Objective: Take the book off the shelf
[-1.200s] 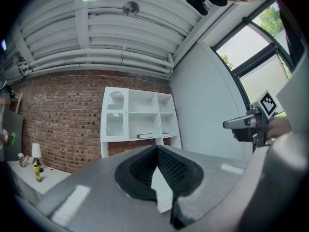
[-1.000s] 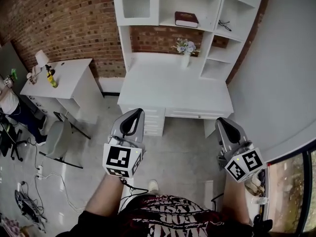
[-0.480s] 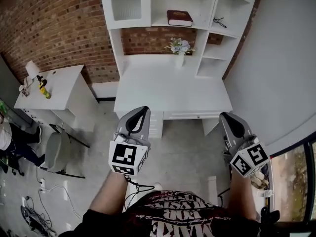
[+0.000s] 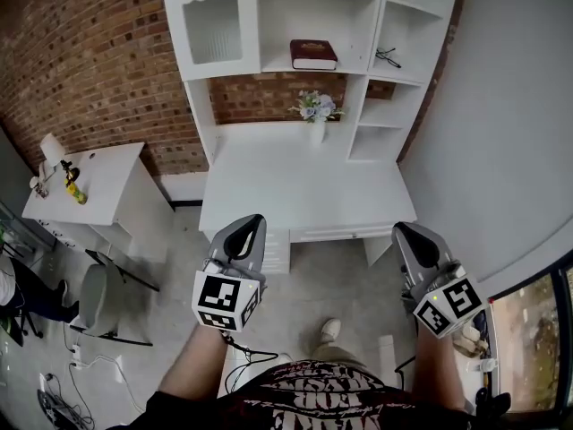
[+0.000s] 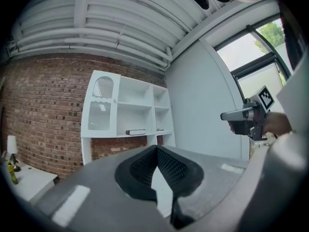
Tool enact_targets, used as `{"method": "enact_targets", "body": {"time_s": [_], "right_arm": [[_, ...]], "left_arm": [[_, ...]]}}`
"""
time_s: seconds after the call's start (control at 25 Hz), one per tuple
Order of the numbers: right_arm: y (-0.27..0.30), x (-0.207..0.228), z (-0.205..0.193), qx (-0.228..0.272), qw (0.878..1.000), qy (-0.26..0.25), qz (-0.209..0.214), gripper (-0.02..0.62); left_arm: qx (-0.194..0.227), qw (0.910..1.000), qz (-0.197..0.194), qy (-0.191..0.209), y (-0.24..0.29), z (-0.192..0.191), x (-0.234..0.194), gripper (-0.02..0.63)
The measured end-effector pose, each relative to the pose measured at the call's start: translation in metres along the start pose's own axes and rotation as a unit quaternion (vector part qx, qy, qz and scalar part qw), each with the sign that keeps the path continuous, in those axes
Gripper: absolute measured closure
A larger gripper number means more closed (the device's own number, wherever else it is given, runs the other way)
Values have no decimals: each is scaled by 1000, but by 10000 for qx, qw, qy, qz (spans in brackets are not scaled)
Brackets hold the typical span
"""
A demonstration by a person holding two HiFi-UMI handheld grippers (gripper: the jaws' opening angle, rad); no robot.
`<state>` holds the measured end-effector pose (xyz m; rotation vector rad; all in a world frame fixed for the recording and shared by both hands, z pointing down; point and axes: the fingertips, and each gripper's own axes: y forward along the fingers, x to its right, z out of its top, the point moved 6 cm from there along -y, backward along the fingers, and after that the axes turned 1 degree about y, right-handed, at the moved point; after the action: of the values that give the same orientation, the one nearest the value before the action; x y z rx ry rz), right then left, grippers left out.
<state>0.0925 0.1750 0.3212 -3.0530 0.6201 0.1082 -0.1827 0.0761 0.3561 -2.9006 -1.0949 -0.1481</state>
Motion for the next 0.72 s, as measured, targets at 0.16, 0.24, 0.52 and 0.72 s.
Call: {"method": "enact_targets", "body": {"time_s": [0.16,0.24,0.52,0.72], "right_arm": [[24,30,-11,28,9998,135,123,566],[40,47,-16,33,9996,188,223,566],[94,112,-25,45,9986,314,422,566],[125,152,-30,45,9977,365,577,566]], "left_arm": [[-22,9997,224,94,28,1,-6,606],[-15,9994,337,62,45,1,-11,606],[-28,9984,566,37,111,6,-27,606],[-156,9979,623,38,155,1,-29,606]]}}
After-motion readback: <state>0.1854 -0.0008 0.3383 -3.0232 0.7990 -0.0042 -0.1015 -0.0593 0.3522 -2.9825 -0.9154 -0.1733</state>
